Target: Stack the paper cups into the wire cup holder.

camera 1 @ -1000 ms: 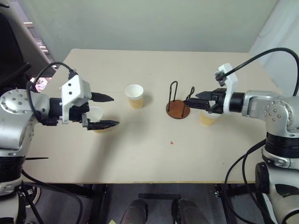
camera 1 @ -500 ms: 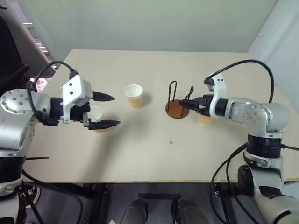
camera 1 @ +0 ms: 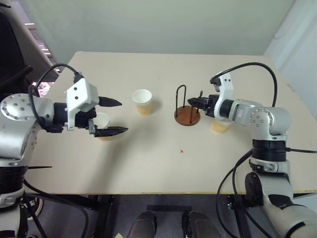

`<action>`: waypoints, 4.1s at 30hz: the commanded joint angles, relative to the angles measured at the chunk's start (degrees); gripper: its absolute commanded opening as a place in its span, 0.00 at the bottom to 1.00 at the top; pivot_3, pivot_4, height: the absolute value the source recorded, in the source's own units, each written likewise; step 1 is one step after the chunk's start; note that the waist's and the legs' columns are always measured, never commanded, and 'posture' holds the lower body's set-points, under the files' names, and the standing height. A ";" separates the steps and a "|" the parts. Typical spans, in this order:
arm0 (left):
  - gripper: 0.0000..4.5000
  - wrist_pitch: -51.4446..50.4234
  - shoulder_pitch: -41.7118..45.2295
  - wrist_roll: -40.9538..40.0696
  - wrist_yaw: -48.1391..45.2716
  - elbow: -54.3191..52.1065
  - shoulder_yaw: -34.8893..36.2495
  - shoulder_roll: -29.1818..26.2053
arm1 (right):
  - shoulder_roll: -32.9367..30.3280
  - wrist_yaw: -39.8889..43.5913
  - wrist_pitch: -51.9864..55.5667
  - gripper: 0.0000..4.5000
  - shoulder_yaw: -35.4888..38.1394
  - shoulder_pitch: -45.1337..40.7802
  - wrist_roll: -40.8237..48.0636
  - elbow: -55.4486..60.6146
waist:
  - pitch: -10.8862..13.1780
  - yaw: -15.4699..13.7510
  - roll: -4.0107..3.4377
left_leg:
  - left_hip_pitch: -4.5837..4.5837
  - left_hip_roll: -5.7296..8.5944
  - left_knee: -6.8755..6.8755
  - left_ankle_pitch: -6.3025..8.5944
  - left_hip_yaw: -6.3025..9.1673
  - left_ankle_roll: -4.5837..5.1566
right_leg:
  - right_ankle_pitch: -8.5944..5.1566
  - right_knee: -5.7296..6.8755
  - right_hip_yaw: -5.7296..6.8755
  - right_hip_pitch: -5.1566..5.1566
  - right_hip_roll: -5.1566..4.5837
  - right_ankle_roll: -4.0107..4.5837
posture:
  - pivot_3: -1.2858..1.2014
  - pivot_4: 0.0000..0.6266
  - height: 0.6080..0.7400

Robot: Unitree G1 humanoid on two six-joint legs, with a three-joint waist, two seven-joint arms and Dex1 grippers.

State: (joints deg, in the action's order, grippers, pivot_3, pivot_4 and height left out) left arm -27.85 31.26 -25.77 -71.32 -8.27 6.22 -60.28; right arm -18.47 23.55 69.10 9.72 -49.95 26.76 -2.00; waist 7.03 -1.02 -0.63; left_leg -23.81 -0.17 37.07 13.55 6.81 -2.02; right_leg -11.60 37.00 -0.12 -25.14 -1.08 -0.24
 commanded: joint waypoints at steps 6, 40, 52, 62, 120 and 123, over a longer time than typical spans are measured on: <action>1.00 1.30 4.42 0.01 -3.00 0.82 -1.59 -0.49 | -4.17 4.23 4.02 0.01 -1.35 1.10 4.59 7.03 | 0.00 -0.12 0.00 | -0.07 0.00 0.00 -0.07 0.02 -0.18 | 0.00 -0.01 0.01 -0.05 0.00 -0.01 | 0.52 0.24 1.00; 1.00 0.48 7.68 -2.38 -12.94 0.71 -6.58 2.03 | -28.41 21.76 -2.01 0.31 -8.30 23.89 18.69 34.05 | -0.06 -0.27 0.10 | -0.13 0.03 0.06 -0.32 0.05 0.49 | 0.47 -0.10 -0.03 0.06 0.01 -0.17 | 0.52 0.24 1.00; 1.00 -0.86 22.73 0.11 -1.64 9.80 -8.44 14.03 | -52.87 44.93 -37.90 0.88 -12.82 17.79 -5.38 15.57 | -0.08 -1.02 0.16 | -0.26 0.20 0.16 -0.25 0.05 0.61 | 0.52 -0.25 -0.10 0.17 -0.11 -0.43 | 0.52 0.24 1.00; 1.00 1.46 24.17 6.19 -1.34 10.76 -15.46 19.46 | -39.98 48.15 -54.24 0.88 -25.79 4.29 -22.91 -7.22 | -0.02 -0.22 0.13 | -0.01 0.12 0.32 -0.24 -0.02 1.04 | 0.81 -0.54 -0.11 0.53 -0.08 -0.64 | 0.52 0.24 1.00; 1.00 -0.83 1.80 -6.38 -16.12 1.44 0.30 -3.30 | -35.67 55.81 -31.38 0.01 -21.75 -4.22 -0.74 24.18 | 0.02 -0.33 0.12 | -0.14 0.07 0.05 -0.26 0.09 0.76 | 0.39 -0.13 -0.05 0.08 -0.03 -0.08 | 0.52 0.24 1.00; 1.00 -0.74 1.73 -6.40 -15.92 1.70 0.55 -3.60 | -35.69 56.03 -32.12 0.01 -22.22 -3.88 -1.39 24.08 | 0.02 -0.32 0.12 | -0.14 0.07 0.05 -0.26 0.09 0.74 | 0.37 -0.12 -0.05 0.08 -0.03 -0.06 | 0.52 0.24 1.00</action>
State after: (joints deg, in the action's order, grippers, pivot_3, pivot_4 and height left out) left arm -28.78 32.61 -31.44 -87.27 -5.33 4.50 -62.57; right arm -53.98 79.27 38.04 -12.69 -53.52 25.68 21.57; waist 7.04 -1.34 -0.51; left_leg -23.95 -0.10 37.12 13.28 6.90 -1.27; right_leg -11.22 36.88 -0.17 -25.06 -1.11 -0.29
